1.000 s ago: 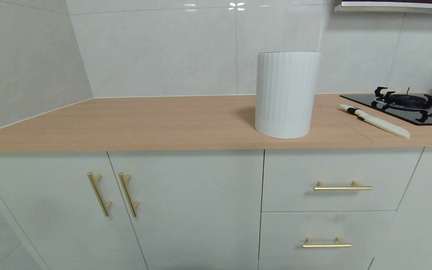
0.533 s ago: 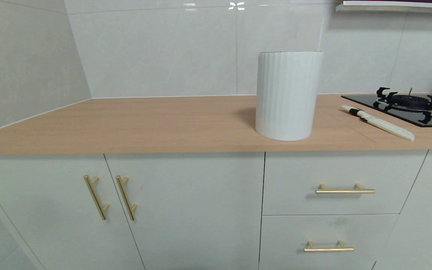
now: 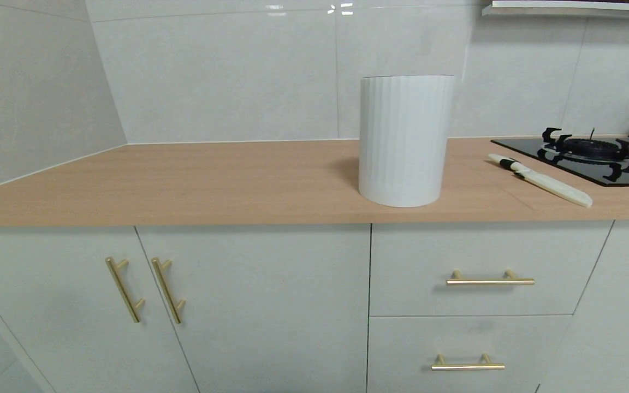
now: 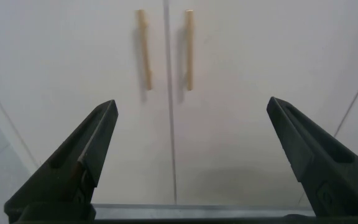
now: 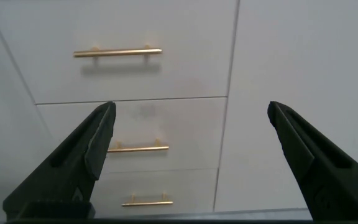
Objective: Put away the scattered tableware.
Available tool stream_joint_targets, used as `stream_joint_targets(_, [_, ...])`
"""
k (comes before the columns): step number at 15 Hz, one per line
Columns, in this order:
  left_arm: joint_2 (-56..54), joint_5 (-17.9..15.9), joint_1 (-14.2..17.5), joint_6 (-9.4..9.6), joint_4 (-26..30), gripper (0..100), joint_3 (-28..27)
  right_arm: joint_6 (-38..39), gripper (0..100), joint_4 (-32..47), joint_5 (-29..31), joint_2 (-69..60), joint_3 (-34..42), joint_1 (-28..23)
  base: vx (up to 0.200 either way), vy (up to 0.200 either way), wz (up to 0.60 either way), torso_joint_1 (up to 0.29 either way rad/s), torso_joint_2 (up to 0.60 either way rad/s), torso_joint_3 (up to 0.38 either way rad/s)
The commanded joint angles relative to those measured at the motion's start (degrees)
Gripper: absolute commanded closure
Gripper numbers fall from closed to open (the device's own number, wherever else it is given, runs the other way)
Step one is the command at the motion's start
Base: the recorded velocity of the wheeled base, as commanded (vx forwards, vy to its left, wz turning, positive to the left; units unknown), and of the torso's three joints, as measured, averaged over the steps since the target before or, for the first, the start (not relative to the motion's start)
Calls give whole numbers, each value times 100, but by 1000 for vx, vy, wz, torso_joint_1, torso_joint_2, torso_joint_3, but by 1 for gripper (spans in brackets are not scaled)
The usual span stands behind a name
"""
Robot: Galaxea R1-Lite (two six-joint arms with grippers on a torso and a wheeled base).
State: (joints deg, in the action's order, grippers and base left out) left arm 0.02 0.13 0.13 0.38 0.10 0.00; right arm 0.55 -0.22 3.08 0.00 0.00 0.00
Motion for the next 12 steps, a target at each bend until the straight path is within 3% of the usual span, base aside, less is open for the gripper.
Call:
stream_joint_targets(1, [-2, 4, -5, -3, -1, 0, 0, -2, 0, -4, -1, 9, 0, 0, 0, -200, 0, -7, 2, 2])
stream_joint_targets(3, [-2, 4, -5, -11, -1, 0, 0, -2, 0, -4, -1, 9, 0, 0, 0, -200, 0, 0, 7, 2])
stream_joint_targets(11, [-2, 4, 4, -20, -1, 0, 0, -2, 0, -4, -1, 9, 0, 0, 0, 0, 0, 0, 0, 0])
stream_joint_targets(12, [-2, 4, -5, -11, -1, 0, 0, -2, 0, -4, -1, 9, 0, 0, 200, 0, 0, 2, 2, -2])
